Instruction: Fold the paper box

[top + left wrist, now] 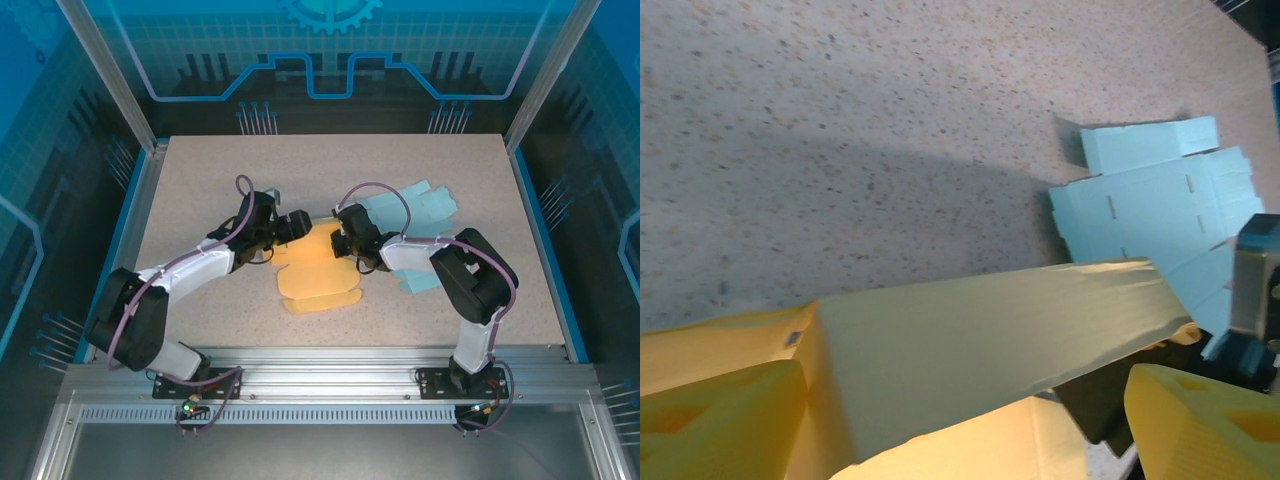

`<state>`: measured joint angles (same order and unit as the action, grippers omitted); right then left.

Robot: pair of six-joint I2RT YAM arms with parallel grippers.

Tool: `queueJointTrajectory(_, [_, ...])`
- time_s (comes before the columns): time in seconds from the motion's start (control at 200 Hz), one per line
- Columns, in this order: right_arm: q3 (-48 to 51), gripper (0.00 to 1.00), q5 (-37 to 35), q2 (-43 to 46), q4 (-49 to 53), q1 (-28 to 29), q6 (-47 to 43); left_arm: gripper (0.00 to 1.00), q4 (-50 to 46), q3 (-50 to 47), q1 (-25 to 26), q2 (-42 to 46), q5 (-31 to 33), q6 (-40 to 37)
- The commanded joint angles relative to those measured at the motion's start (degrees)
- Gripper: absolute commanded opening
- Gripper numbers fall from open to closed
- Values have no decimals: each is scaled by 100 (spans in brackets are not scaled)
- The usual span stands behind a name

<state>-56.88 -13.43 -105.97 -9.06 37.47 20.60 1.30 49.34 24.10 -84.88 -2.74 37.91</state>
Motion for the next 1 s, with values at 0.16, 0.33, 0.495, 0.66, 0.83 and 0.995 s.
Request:
queueJointTrajectory(0.16, [-129,3,-82,62,-52,177,101,83,1021,-203,-45,-302,-704,525])
queueJointTrajectory(0.33, [-121,3,-115,73,-45,188,188,82,1218,-492,-37,-124,-592,607])
queueJointTrajectory(0.495, [-86,3,-192,78,-13,188,258,82,131,-812,-40,671,204,369])
queueJointTrajectory(0.66, [-62,3,-215,126,-9,188,297,85,-487,-1312,-30,1397,459,391])
queueJointTrajectory(0.83, [-77,3,-170,151,-22,190,312,85,-526,-1748,109,1507,458,505])
queueJointTrajectory(0.995, [-65,3,-171,159,-17,198,298,87,-226,-1849,353,1155,543,533])
